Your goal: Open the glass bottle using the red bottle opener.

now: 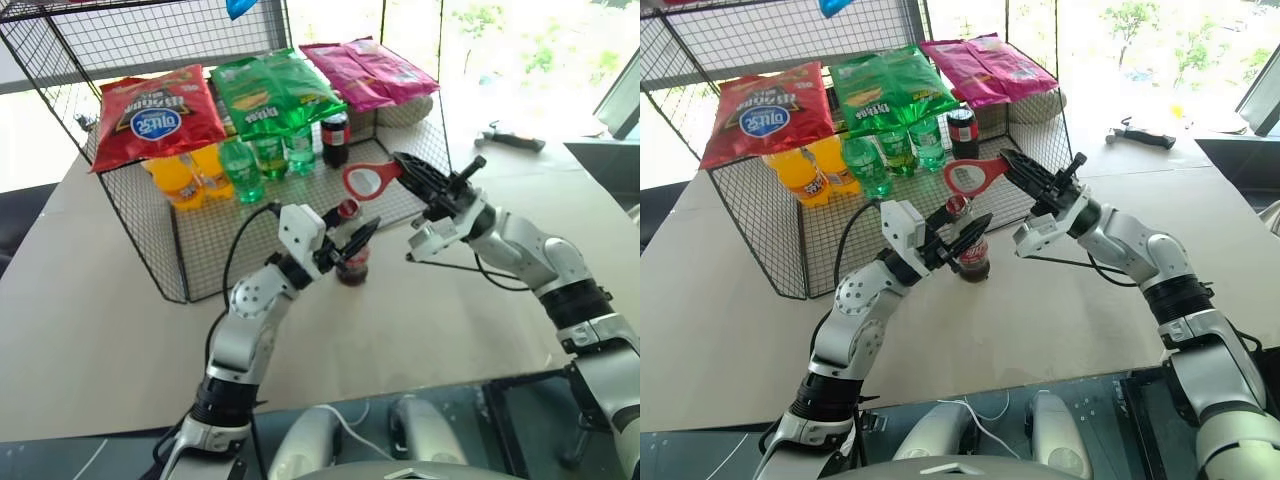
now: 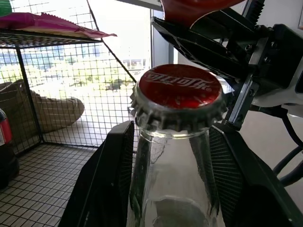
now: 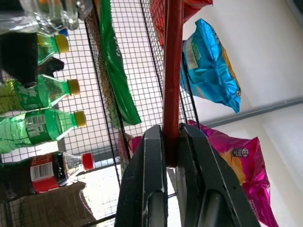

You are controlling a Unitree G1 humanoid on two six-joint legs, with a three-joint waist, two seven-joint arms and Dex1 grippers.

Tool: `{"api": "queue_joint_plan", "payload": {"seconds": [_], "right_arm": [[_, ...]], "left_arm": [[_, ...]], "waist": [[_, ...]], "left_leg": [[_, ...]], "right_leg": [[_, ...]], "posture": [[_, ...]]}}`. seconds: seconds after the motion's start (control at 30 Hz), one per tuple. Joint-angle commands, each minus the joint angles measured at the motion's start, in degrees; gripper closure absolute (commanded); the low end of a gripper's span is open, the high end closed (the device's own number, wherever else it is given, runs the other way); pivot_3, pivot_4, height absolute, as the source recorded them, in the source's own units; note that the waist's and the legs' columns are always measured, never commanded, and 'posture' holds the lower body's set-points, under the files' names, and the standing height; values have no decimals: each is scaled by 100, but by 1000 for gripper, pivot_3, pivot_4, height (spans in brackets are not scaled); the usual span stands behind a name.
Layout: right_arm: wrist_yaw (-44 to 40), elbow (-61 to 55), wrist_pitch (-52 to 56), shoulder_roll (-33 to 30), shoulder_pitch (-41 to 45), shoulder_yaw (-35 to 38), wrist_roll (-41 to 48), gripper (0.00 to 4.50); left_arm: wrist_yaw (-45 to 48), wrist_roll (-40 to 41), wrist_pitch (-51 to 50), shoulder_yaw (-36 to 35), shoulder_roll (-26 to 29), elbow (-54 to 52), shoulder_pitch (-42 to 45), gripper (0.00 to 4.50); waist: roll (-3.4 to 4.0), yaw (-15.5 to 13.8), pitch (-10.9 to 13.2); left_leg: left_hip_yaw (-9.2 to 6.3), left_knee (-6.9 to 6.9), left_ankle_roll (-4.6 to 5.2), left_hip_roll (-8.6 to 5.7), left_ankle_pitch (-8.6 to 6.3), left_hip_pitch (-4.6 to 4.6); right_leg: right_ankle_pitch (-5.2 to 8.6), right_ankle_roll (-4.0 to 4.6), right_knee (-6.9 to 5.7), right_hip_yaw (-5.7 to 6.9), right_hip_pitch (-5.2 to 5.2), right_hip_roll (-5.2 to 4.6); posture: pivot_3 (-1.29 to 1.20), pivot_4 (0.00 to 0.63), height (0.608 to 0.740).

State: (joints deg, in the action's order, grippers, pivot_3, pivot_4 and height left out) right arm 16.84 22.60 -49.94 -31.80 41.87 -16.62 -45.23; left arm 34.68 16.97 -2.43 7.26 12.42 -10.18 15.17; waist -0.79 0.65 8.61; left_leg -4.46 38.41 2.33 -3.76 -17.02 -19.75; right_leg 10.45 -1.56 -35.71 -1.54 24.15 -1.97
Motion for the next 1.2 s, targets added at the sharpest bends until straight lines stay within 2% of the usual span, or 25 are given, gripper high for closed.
{"api": "queue_joint_plan", "payload": {"seconds": [0.03,0.07,0.27,0.6,0.97,1.2], "right_arm": [[117,-83,61,7,8,283,286,4500],[123,-67,66,7,5,286,299,4500],[105,-16,90,56,-46,307,386,4500],[37,43,107,85,-121,259,422,4500],[-865,369,248,260,-423,-17,794,4500],[-928,273,186,239,-468,-16,726,4500]], "left_arm": [[-10,-3,-129,36,-4,45,-101,2684],[12,29,-150,32,0,27,-100,2684],[7,-29,-126,9,10,13,-93,192],[18,-63,-94,5,43,-29,-152,192],[-5,-118,-95,0,69,-80,-215,192],[4,-110,-123,5,67,-94,-225,192]], "waist": [[0,0,0],[0,0,0],[-6,8,14],[-6,7,15],[-6,9,17],[-5,9,17]], "left_leg": [[0,0,0,0,0,0],[0,0,0,0,0,0],[0,-2,1,2,0,-10],[-1,-12,1,3,-1,-12],[-1,-12,1,4,-1,-12],[-2,-12,1,4,-1,-12]], "right_leg": [[0,0,0,0,0,0],[0,0,1,0,0,0],[0,0,2,0,11,2],[0,0,11,0,13,1],[0,0,11,0,13,2],[0,0,12,2,13,2]], "posture": [[0,150,735],[0,150,735],[0,150,735],[0,150,735],[0,150,735],[0,150,735]]}}
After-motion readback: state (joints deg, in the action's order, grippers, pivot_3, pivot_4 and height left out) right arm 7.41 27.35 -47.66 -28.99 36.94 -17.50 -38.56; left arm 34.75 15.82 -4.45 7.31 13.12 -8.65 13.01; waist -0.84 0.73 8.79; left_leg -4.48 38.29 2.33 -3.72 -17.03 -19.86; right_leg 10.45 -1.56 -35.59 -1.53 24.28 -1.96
